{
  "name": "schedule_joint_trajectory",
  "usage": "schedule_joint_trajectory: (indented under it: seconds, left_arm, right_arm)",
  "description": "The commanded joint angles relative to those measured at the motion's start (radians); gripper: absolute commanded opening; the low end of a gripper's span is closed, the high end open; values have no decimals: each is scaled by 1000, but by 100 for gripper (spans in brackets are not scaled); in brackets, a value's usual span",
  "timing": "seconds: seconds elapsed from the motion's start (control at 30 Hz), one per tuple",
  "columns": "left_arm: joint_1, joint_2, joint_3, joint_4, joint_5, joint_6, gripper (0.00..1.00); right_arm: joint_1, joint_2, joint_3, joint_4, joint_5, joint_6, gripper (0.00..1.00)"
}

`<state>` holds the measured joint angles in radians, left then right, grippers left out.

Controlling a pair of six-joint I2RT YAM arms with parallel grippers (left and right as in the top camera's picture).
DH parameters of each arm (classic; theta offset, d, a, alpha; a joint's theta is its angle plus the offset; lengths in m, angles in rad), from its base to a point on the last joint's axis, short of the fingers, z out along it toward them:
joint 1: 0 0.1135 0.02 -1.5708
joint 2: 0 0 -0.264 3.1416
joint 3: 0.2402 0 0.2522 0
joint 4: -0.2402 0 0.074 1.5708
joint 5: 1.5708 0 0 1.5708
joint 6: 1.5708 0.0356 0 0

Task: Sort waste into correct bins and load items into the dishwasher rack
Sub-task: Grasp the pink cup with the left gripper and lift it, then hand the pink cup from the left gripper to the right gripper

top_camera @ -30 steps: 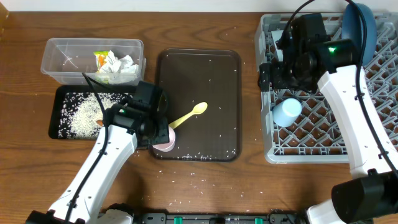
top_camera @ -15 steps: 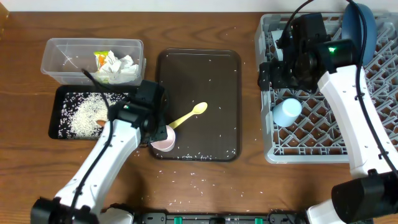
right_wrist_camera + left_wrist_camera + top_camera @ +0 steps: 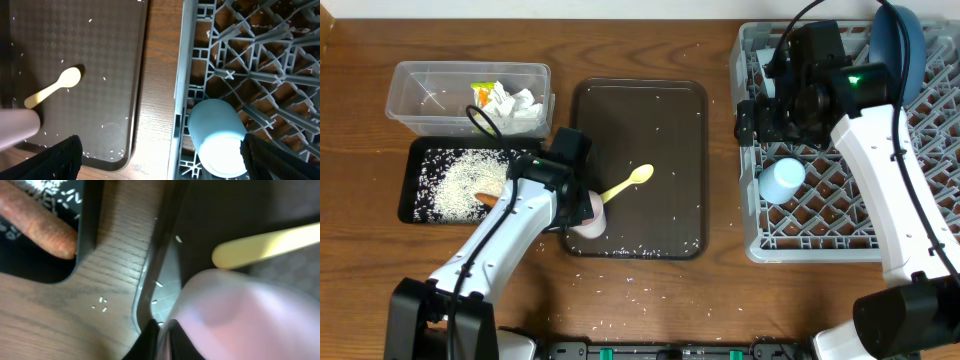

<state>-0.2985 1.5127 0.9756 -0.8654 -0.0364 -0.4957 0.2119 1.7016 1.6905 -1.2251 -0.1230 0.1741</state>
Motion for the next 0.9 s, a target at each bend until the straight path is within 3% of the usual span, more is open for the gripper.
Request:
schedule_joint_trajectory:
  seconds: [0.0, 0.13, 0.27, 0.53, 0.63, 0.77, 0.87]
  left_arm:
    - [-1, 2, -7, 2, 26, 0, 6]
    - [18, -8, 19, 3, 132, 21, 6]
    - [86, -47, 76, 13, 360, 88, 6]
    - [281, -142, 109, 190, 1074, 170, 6]
    - [349, -144, 109, 279, 1303, 130, 6]
    - [394, -144, 109, 345, 1403, 37, 6]
    - [396, -144, 109, 404, 1471, -23, 6]
  right_arm:
    - [5, 2, 7, 3, -5, -15, 99]
    - [5, 2, 7, 11, -25, -20, 99]
    - [4, 2, 4, 74, -192, -126, 99]
    - [5, 2, -38, 245, -706, -373, 99]
    - [3, 2, -67, 312, -906, -447, 99]
    - [5, 2, -117, 427, -1164, -528, 98]
    - [9, 2, -161, 525, -1245, -528, 98]
